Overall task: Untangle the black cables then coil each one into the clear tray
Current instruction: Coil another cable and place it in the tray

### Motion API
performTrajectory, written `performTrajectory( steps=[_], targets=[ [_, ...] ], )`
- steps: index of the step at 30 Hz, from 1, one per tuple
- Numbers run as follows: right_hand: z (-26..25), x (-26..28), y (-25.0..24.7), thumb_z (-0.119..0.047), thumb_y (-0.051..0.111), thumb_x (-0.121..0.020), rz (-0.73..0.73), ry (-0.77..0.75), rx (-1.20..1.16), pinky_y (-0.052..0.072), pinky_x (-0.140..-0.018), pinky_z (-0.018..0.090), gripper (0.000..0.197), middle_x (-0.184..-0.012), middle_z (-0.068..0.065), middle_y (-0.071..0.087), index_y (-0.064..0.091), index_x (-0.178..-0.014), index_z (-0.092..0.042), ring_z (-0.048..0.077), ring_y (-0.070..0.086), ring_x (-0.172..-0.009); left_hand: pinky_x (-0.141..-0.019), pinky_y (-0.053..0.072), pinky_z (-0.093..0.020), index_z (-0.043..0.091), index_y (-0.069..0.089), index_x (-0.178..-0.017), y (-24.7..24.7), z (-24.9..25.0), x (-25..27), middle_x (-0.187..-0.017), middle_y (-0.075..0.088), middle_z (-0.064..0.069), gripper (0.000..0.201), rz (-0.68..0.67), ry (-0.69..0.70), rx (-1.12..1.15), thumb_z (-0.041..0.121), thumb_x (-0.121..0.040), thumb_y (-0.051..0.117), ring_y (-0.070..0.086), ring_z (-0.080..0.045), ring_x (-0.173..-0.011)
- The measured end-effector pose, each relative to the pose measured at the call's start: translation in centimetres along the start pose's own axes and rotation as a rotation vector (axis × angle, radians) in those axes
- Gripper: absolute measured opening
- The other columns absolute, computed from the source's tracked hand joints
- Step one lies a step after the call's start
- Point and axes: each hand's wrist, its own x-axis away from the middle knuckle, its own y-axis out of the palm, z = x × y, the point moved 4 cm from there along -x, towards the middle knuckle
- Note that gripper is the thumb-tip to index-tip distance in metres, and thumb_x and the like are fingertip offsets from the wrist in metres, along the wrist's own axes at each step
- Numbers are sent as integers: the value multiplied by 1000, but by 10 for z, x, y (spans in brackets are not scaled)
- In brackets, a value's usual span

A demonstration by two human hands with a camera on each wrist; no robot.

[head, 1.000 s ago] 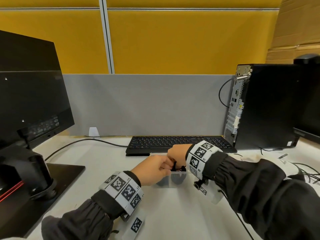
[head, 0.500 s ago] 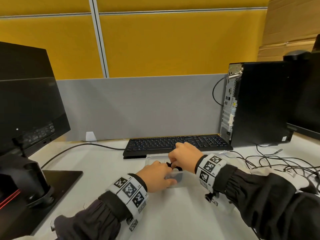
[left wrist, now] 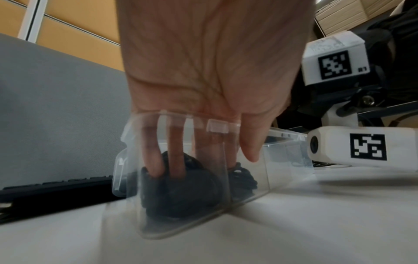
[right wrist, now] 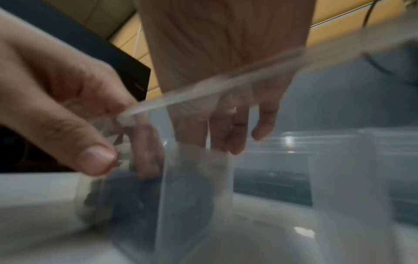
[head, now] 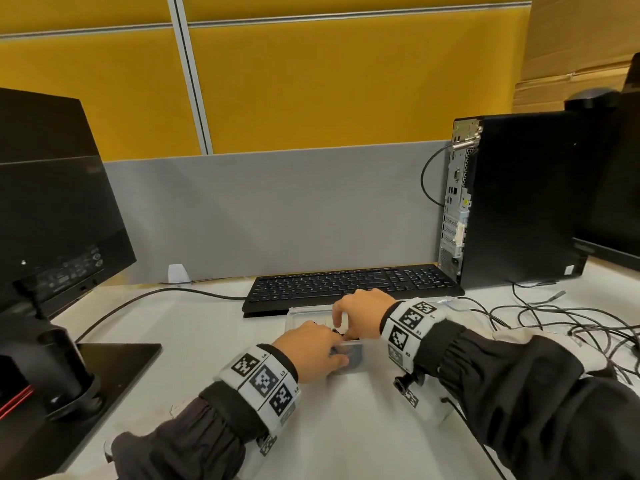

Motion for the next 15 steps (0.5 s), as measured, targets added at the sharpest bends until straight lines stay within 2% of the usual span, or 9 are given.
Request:
performTrajectory(
  steps=[2,4,7,10,12,15],
  targets=[
    [4,-1,-1,-29,69,-83,15,-13,-210,44,-96,38,31,-117,1,63,60,-112,-27,21,57,-106,-83,41,-33,15,60,-115,0,1,-1,-112,60,-12,33,-10,-11,-22,36,-97,41,52,-23,-105],
    [6,-2,-3,-27,72,-80,46,-35,-320,48,-93,40,28,-111,1,64,63,-107,-27,20,59,-101,-80,39,-32,13,60,-113,-1,3,-3,-110,60,-15,35,-18,-22,-35,36,-98,38,50,-21,-98],
    [5,-6,-3,-27,73,-79,54,-33,-304,50,-88,40,23,-94,-4,59,67,-101,-27,18,57,-91,-76,38,-31,10,60,-111,-1,4,-2,-106,61,-17,35,-21,-22,-17,35,-99,38,49,-21,-87],
    [8,-8,-2,-25,72,-80,49,-33,-286,52,-86,39,9,-84,-6,59,69,-88,-25,17,60,-86,-78,42,-31,13,62,-112,-3,1,-1,-104,65,-13,33,28,12,56,35,-98,42,54,-21,-86],
    [13,-8,0,-24,73,-79,49,-22,-297,53,-85,39,5,-80,-6,60,68,-80,-26,15,60,-81,-75,42,-28,17,64,-109,-5,-2,0,-102,66,-9,29,75,31,133,36,-95,48,52,-17,-81],
    [17,-6,-1,-21,71,-81,44,-10,-333,52,-82,33,3,-76,-8,60,71,-84,-21,9,58,-76,-70,38,-24,20,67,-104,-5,-4,1,-97,67,-6,25,77,37,154,37,-93,52,49,-12,-75]
  ],
)
